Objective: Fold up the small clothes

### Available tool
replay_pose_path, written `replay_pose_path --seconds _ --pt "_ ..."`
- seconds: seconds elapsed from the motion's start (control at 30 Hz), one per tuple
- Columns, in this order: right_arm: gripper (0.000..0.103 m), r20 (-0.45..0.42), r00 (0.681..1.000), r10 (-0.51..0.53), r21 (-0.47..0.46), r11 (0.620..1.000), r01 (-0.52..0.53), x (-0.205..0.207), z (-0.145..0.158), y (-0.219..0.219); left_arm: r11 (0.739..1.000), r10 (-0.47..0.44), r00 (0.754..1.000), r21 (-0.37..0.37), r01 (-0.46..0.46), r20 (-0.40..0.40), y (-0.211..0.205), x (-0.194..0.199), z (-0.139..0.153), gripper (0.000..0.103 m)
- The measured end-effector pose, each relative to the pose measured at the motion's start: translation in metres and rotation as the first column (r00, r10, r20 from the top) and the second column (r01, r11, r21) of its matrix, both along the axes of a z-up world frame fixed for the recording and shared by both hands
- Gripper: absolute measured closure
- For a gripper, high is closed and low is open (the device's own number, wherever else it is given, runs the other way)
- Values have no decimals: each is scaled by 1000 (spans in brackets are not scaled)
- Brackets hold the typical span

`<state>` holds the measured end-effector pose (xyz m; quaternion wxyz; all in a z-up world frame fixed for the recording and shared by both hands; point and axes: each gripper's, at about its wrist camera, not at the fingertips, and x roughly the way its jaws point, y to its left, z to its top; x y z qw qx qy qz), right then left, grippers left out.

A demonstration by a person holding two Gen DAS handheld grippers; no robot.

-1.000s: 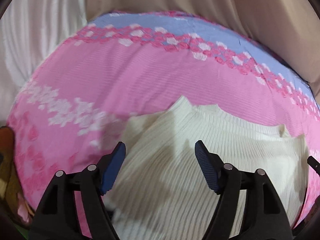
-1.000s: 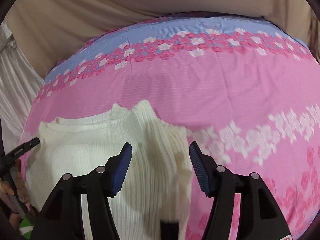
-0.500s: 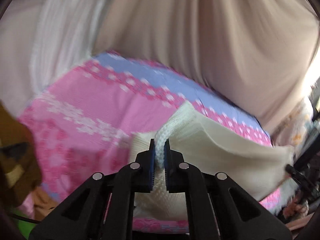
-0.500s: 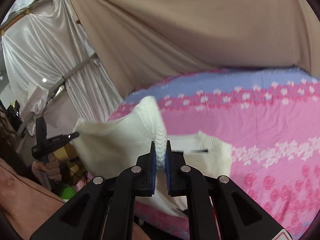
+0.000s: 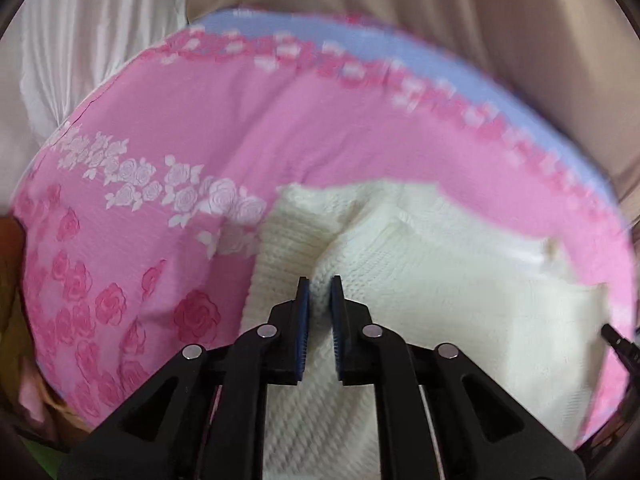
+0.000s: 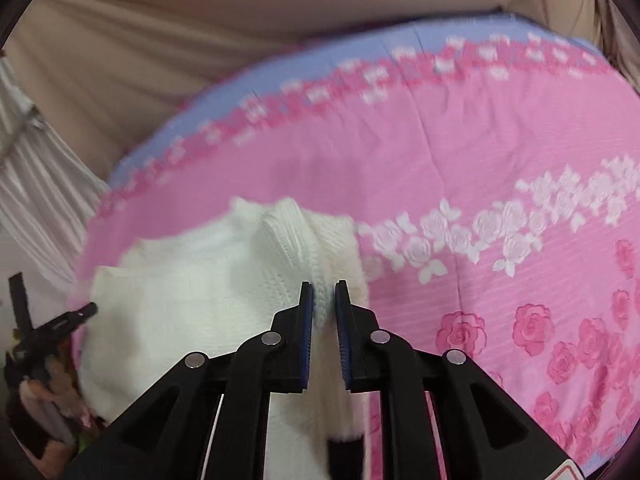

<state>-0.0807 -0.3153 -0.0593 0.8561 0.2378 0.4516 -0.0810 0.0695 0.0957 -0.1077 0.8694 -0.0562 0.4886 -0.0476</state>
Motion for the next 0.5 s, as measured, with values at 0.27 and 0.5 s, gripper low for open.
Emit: replay_pose_path --seconds 0.27,0.5 --pt "47 -35 999 -17 -20 1000 17 -9 -21 -2 1000 3 999 -9 -4 -47 7 7 -14 87" --pt "96 20 1000 3 -21 1000 -3 31 -9 2 999 -8 1000 40 7 15 -9 33 -5 98"
